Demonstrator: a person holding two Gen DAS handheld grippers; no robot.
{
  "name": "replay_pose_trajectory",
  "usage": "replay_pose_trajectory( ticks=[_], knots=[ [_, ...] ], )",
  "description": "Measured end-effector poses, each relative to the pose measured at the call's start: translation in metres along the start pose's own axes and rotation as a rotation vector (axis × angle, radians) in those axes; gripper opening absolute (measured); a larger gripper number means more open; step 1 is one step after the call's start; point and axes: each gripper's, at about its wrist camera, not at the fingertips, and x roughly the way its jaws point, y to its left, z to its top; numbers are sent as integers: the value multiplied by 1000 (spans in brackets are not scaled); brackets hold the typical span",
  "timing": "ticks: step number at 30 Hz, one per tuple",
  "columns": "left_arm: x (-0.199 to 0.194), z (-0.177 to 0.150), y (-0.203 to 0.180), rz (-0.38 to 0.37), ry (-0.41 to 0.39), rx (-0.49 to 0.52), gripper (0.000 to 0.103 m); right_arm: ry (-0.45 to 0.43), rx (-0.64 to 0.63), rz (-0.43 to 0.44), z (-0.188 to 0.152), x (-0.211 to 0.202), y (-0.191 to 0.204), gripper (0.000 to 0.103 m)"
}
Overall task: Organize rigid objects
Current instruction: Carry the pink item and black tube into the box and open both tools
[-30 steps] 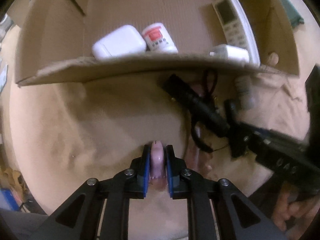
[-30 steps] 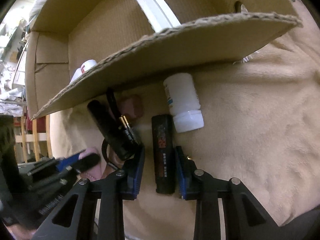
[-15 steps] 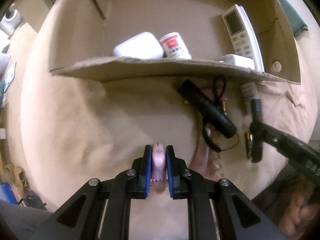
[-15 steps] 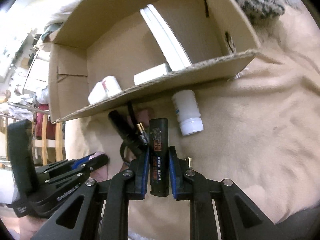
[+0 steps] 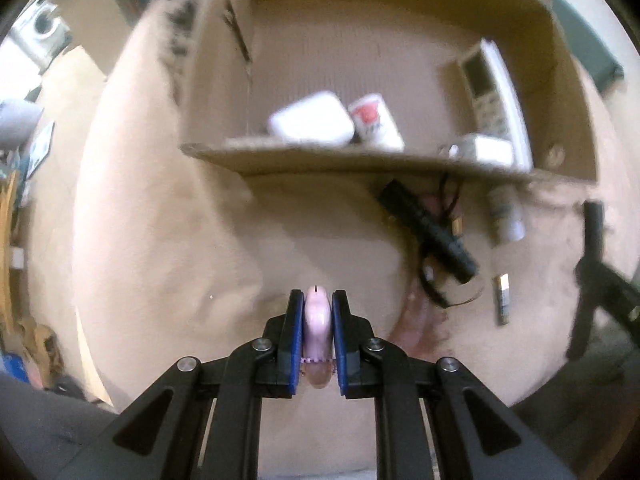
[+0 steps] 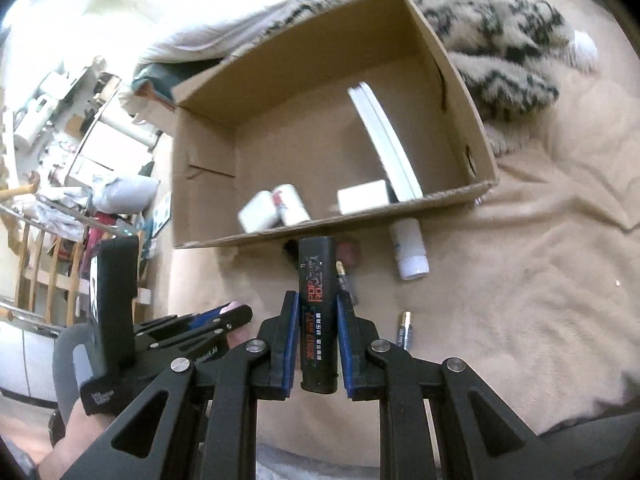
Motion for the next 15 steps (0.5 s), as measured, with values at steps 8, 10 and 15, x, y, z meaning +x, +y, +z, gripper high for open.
replay_pose_trajectory(
  ticks=[8,10,15],
  knots=[
    [-68,10,-11,33,-186,14,12,-98,-17,93,15,-31,17,20],
    [-78,16,-11,39,-213,20,12,-105,-32,98,23,-33,25,20],
    [-93,46,-10,53,-260,46,12,-115,-64,94,47,-35,41,20]
  ],
)
